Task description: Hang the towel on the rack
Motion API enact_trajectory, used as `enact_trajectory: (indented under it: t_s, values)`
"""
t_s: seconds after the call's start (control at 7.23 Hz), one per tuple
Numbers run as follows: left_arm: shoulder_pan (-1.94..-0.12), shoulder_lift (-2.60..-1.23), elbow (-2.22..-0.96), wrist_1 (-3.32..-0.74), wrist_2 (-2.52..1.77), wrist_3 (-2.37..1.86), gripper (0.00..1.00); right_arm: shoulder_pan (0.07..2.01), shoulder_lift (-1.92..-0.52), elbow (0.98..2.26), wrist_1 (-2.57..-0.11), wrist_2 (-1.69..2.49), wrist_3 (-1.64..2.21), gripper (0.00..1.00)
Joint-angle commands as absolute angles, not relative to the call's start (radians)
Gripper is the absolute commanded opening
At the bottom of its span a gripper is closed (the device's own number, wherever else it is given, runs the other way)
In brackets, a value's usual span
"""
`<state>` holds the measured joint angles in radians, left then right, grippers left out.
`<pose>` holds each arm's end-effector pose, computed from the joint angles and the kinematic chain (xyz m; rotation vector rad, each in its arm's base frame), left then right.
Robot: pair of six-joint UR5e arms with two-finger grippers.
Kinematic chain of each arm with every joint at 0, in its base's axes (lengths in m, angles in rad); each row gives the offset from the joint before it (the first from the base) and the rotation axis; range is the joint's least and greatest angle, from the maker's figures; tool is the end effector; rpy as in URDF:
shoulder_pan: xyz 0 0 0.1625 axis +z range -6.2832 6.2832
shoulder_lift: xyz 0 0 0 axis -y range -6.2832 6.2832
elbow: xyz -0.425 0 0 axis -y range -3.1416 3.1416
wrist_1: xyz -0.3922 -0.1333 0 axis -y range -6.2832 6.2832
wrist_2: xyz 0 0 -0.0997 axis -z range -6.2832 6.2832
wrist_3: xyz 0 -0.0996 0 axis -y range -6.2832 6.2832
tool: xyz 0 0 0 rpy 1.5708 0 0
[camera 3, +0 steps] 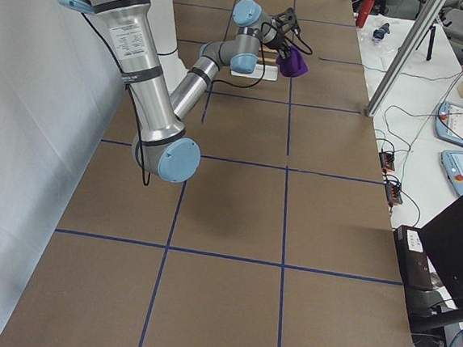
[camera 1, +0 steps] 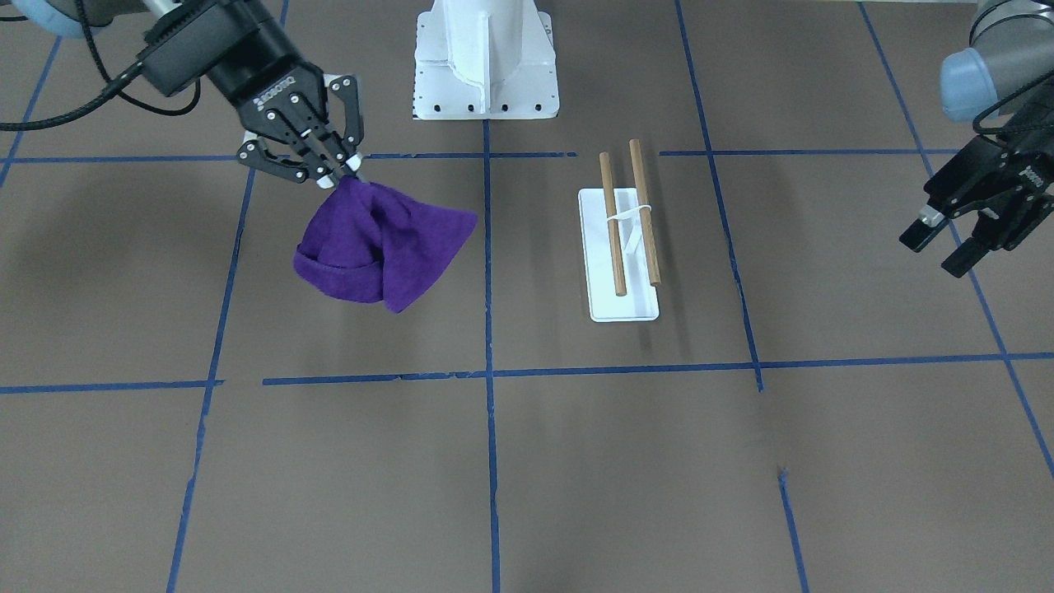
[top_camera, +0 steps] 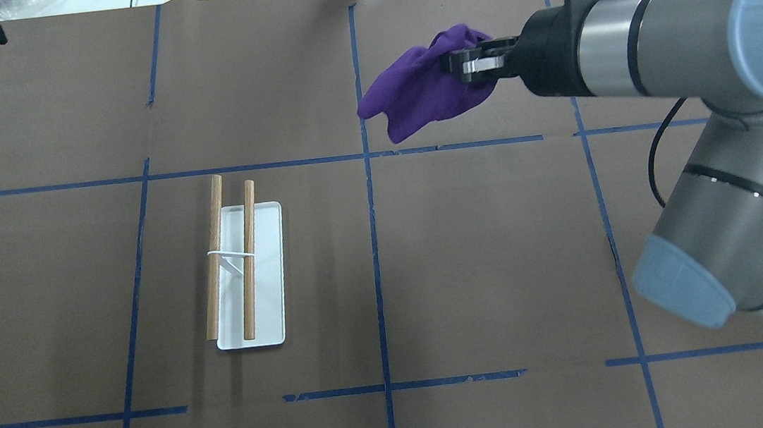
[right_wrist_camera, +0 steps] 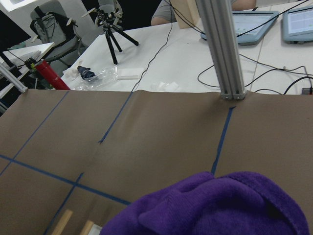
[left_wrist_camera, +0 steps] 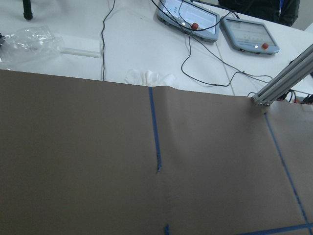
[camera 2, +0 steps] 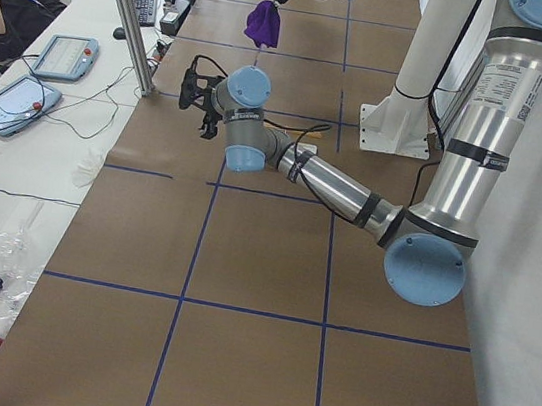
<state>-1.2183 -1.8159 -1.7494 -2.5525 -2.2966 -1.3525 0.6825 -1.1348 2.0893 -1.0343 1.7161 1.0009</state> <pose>0.1270 -0.5399 0.3275 0.4255 1.3911 -0.3091 -0.3226 -0.4154 0.1362 0.7766 -1.2738 -0.0174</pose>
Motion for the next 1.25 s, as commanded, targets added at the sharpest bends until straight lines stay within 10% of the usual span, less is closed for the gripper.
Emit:
enact_trajectory:
  t_s: [0.0,1.11]
  values:
    - [-1.087,-1.957,-1.723,-2.543,-2.296,-1.466,1.0,0.437,-1.109,2.121,-0.993,1.508,0.898,0.0]
    - [-0.864,-2.123,-1.724,-2.546,-2.229,-1.945,1.0,0.35,-1.069,2.168,-0.991,1.344,0.893,0.0]
